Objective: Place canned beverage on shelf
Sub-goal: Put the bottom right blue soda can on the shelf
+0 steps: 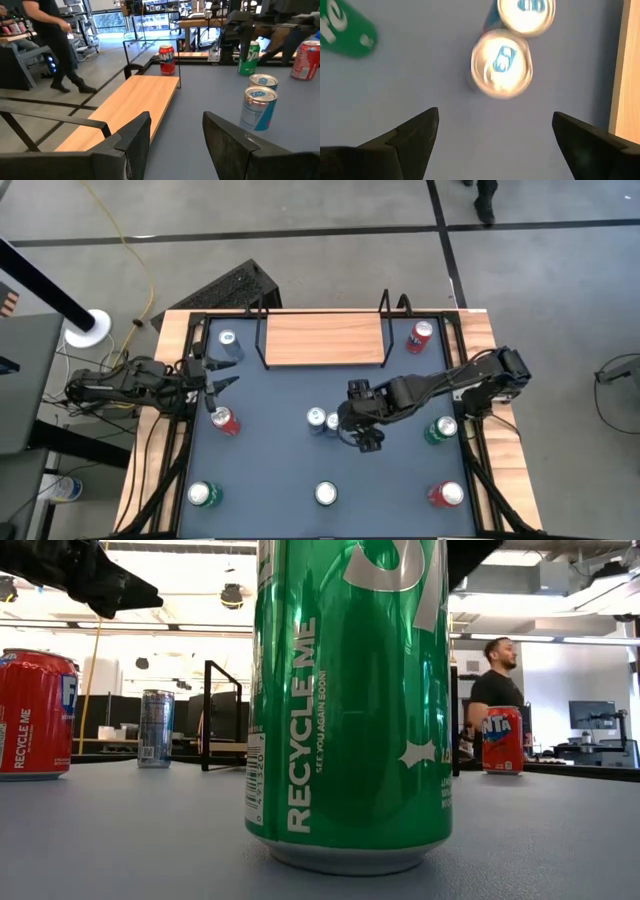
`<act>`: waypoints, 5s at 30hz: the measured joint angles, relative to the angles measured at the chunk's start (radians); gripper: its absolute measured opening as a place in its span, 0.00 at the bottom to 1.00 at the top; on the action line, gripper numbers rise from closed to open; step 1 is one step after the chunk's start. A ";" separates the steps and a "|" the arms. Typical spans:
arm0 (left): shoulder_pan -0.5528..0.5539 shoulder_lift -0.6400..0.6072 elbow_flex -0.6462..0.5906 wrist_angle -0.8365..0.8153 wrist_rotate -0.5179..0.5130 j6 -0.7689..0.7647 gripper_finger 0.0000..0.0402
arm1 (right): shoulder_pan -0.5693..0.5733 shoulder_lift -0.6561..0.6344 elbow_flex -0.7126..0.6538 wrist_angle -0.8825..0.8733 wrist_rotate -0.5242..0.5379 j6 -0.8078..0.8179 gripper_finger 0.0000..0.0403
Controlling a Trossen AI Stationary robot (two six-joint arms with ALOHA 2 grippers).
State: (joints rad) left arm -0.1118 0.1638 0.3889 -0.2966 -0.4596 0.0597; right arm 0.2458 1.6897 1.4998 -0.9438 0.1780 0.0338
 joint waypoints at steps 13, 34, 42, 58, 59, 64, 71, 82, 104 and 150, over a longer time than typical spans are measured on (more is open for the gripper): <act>0.000 0.000 0.000 0.000 0.000 -0.001 0.43 | -0.147 0.000 0.000 0.050 -0.207 -0.043 0.95; 0.000 0.000 0.000 0.000 0.001 -0.006 0.43 | -0.114 0.124 0.031 0.111 -0.214 -0.064 0.95; 0.000 0.000 0.000 -0.001 0.002 -0.007 0.43 | -0.110 0.132 0.030 0.120 -0.155 -0.061 0.94; 0.000 0.000 0.000 -0.002 0.003 -0.007 0.43 | -0.107 0.132 0.018 0.124 -0.145 -0.061 0.63; 0.000 0.000 0.000 -0.002 0.003 -0.007 0.43 | -0.105 0.132 0.018 0.130 -0.145 -0.065 0.61; 0.000 0.000 0.000 -0.002 0.004 -0.007 0.43 | -0.094 0.131 0.018 0.134 -0.142 -0.093 0.47; 0.000 0.000 0.000 -0.003 0.004 -0.008 0.43 | -0.099 0.104 0.015 0.083 -0.141 -0.121 0.44; 0.000 0.000 0.000 -0.004 0.005 -0.011 0.43 | -0.186 -0.092 0.015 -0.044 -0.087 -0.205 0.45; 0.000 0.000 0.000 -0.004 -0.036 -0.010 0.43 | -0.893 -0.051 0.177 -0.061 -0.275 -0.679 0.47; 0.000 0.000 0.000 -0.006 -0.053 -0.023 0.43 | -1.127 0.263 0.393 -0.162 -0.441 -0.793 0.47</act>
State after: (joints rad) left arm -0.1120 0.1635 0.3889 -0.3031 -0.5123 0.0368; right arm -0.8814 1.9526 1.8923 -1.1055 -0.2626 -0.7591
